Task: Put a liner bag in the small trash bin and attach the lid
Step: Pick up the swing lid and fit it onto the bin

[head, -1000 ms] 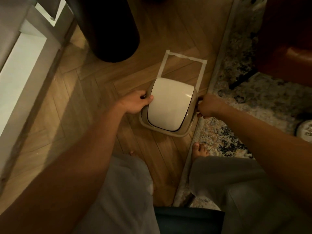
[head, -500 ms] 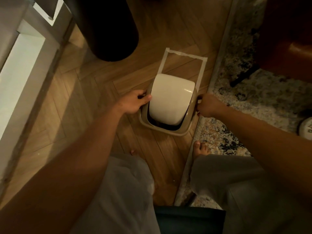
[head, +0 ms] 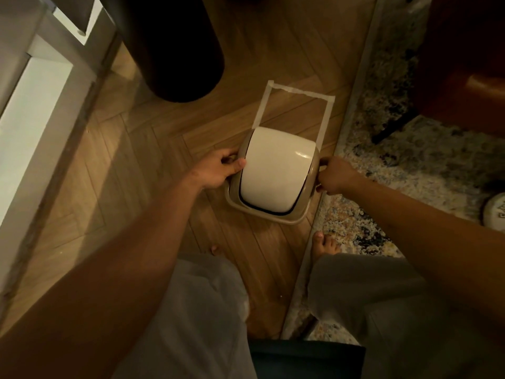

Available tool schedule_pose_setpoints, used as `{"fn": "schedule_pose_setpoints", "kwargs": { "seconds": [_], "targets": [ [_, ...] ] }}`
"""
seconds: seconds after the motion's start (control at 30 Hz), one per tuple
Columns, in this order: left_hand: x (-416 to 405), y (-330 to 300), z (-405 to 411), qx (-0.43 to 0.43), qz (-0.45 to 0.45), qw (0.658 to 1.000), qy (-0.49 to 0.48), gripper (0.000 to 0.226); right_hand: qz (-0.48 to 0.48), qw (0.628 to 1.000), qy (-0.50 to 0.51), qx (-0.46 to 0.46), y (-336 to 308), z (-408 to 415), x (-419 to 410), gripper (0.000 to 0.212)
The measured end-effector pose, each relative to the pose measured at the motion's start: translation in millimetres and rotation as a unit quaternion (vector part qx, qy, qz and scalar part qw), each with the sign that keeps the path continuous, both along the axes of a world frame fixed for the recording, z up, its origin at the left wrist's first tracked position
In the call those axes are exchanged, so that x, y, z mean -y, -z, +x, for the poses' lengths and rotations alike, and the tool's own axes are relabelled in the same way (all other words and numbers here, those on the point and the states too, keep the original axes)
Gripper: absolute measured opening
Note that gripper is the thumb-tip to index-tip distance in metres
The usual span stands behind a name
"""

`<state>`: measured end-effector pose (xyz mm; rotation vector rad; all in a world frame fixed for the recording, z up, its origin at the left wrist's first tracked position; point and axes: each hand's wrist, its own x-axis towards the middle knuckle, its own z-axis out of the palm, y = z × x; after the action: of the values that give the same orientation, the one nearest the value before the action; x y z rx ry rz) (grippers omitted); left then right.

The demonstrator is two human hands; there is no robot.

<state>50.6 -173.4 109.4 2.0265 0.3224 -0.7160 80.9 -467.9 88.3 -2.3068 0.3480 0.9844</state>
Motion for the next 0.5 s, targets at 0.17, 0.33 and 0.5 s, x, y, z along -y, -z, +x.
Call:
{"fn": "schedule_pose_setpoints", "kwargs": {
  "seconds": [0.17,0.33,0.5],
  "targets": [
    [0.4,-1.1,-0.3,0.013,0.008,1.0,0.024,0.058,0.004,1.0,-0.001,0.011,1.7,3.0,4.4,0.045],
    [-0.5,-6.0,-4.7,0.037,0.029,0.998,0.047,0.06,-0.003,0.997,-0.011,0.08,-9.7,13.0,9.3,0.055],
    [1.6,-6.3,-10.9,0.018,0.028,0.997,0.075,0.065,0.019,0.977,-0.037,0.211,-43.4,5.8,-3.7,0.052]
  ]
}}
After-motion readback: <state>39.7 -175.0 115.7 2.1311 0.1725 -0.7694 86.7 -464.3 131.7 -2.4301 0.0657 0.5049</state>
